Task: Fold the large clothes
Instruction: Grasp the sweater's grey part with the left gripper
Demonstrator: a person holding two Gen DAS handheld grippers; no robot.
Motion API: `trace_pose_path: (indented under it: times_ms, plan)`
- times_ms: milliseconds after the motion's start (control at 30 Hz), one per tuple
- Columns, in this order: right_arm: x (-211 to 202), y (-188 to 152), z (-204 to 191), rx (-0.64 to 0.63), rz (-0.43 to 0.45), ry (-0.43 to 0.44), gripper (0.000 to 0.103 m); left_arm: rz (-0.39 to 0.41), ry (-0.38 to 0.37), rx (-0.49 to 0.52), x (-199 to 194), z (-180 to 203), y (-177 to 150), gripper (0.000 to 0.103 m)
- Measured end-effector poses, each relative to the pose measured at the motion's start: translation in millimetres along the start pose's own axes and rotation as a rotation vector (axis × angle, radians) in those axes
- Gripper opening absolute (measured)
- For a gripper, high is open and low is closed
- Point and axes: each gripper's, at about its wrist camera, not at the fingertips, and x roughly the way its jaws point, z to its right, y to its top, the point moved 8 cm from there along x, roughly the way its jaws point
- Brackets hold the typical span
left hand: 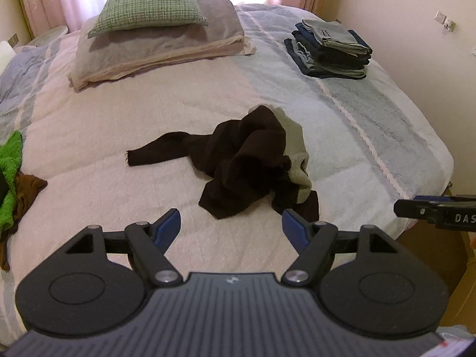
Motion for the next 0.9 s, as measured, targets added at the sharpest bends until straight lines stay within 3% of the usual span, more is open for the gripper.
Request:
trace_pose_path:
  times_ms: [300, 600, 700, 900]
  plan:
    - [12.8, 38.0, 66.2, 0.03, 0.005, -0.027, 0.052, -0.008, -0.027, 0.07, 42.2, 48.3, 16.9, 0.07]
    - [43.6, 81.3, 197.0, 0.061, -0.065, -0.097, 0.052, -0.014, 0.013, 0.141, 152.7, 136.2, 58.1, 0.07]
    - [59.0, 89.2, 236.2, 0.055, -0.098, -0.122, 0.052, -0.011, 0.045, 0.156, 196.2, 160.1, 66.1, 0.074]
    - [90.7, 87.0, 296.0, 0.091, -0.144, -0.163, 0.052, -0.017, 0.233, 0.272, 273.3, 167.1, 57.2, 0.089]
